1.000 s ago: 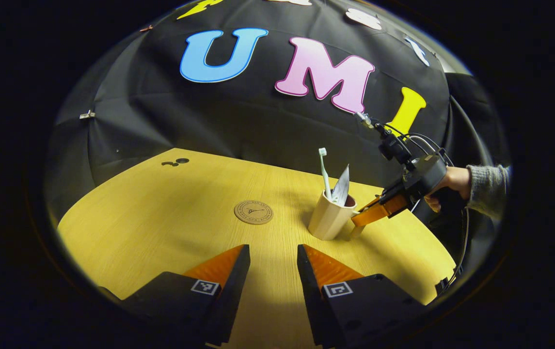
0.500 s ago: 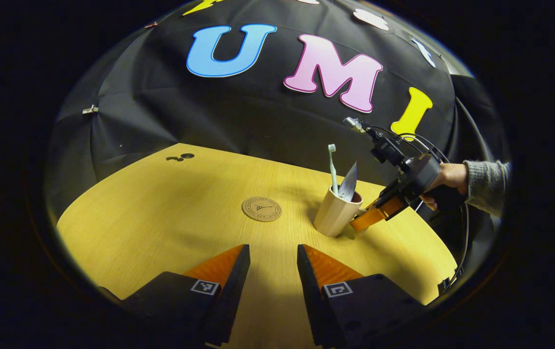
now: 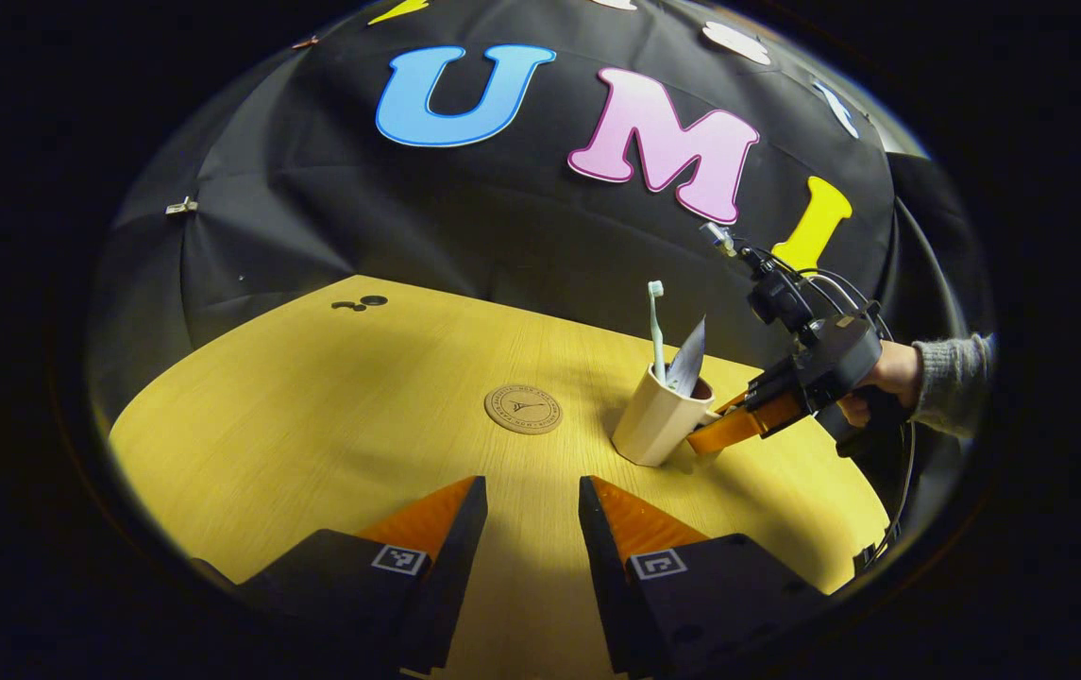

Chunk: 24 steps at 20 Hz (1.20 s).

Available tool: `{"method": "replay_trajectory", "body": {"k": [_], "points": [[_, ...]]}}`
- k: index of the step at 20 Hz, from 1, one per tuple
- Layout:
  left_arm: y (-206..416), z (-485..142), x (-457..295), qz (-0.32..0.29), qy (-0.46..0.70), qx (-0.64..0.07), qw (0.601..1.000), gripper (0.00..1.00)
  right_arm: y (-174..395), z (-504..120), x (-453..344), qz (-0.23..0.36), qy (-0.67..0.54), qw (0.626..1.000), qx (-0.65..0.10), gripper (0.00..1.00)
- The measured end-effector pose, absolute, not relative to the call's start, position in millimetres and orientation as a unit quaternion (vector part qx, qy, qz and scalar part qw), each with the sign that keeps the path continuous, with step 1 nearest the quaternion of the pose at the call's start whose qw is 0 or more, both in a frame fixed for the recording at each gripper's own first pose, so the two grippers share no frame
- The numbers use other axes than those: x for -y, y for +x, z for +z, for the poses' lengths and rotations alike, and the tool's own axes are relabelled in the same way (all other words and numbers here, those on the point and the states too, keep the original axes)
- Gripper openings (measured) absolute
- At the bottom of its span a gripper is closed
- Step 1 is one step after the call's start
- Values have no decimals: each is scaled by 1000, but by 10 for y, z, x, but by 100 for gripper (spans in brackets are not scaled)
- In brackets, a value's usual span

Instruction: Put the toothbrush and toothpaste on the desktop into the cup, then pick up the cup and place it on the coaster on the desktop.

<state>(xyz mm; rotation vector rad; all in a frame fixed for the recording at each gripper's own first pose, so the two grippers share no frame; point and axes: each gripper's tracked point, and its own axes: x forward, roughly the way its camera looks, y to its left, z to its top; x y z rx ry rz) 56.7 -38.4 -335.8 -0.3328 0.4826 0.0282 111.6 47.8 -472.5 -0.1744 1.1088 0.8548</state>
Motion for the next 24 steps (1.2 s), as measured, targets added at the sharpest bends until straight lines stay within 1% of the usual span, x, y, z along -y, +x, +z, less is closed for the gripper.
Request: {"method": "replay_trajectory", "body": {"k": [1, 2, 3, 8, 10, 13, 18, 24], "points": [[564, -3356, 376, 14, -164, -239, 957, 64, 1127, -4693, -467, 393, -77, 762, -509, 12], [560, -3366, 365, 15, -165, -239, 957, 73, 1176, -4649, -455, 391, -79, 768, -502, 12], [557, -3361, 361, 15, -166, -239, 957, 64, 1176, -4621, -465, 392, -79, 771, -496, 12], [536, -3329, 287, 17, -164, -235, 958, 64, 1356, -4340, -674, 391, -60, 791, -467, 12], [503, -3296, 241, 18, -161, -232, 959, 64, 1424, -4267, -861, 398, -55, 793, -457, 12], [447, -3255, 165, 21, -161, -228, 960, 64, 1493, -4207, -1139, 412, -59, 793, -445, 12], [312, -3244, -4, 30, -166, -224, 960, 64, 1546, -4234, -1508, 421, -76, 787, -445, 12], [198, -3292, -135, 38, -178, -225, 957, 64, 1521, -4209, -1450, 420, -95, 779, -455, 12]]}}
